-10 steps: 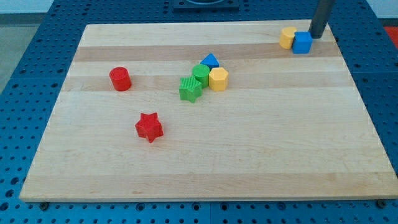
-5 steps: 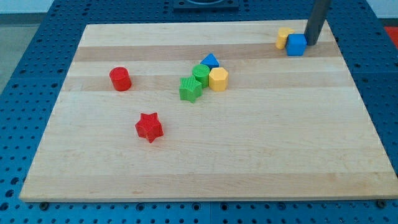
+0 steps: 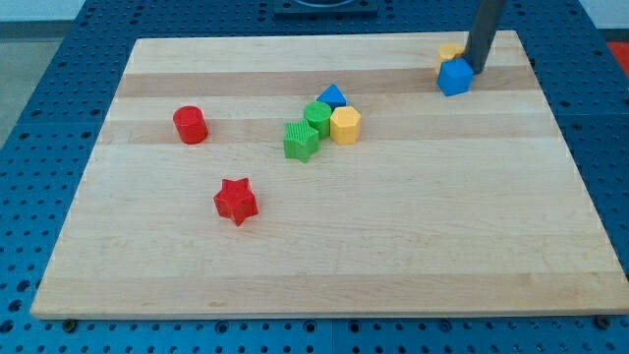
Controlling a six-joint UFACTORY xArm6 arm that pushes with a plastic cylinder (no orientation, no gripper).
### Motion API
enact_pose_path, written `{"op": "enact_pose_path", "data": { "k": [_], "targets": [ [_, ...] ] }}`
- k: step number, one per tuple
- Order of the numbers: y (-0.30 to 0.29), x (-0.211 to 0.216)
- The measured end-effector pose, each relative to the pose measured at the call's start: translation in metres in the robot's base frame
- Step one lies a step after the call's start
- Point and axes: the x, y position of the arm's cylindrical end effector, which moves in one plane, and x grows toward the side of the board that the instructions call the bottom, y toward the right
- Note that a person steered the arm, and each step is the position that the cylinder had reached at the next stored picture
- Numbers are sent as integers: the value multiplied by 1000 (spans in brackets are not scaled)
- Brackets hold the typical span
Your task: Slide the cube right parallel to the hexagon
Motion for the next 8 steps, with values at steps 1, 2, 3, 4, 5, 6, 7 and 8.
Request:
{"op": "enact_pose_path", "data": {
  "k": [1,2,3,4,5,6,7,8],
  "targets": [
    [-14,1],
    [-26,14],
    [-37,34],
    [-47,53],
    [-56,71],
    [-64,86],
    [-71,97],
    [-75,108]
  ]
}}
